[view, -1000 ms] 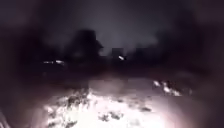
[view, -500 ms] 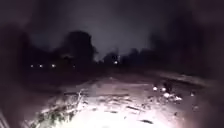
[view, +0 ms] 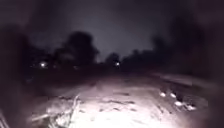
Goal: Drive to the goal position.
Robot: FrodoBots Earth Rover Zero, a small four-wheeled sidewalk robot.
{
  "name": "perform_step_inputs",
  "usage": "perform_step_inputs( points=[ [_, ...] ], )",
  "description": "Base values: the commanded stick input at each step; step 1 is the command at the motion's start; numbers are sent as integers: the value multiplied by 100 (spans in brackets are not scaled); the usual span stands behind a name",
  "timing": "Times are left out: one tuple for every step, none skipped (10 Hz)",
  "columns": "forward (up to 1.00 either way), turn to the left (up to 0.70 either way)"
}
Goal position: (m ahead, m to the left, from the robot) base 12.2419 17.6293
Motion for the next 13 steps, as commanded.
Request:
perform_step_inputs(
  points=[
    [70,0],
    [70,0],
    [70,0],
    [70,0],
    [70,0],
    [70,0],
    [70,0],
    [70,0],
    [70,0],
    [70,0],
    [70,0],
    [70,0],
    [70,0]
  ],
)
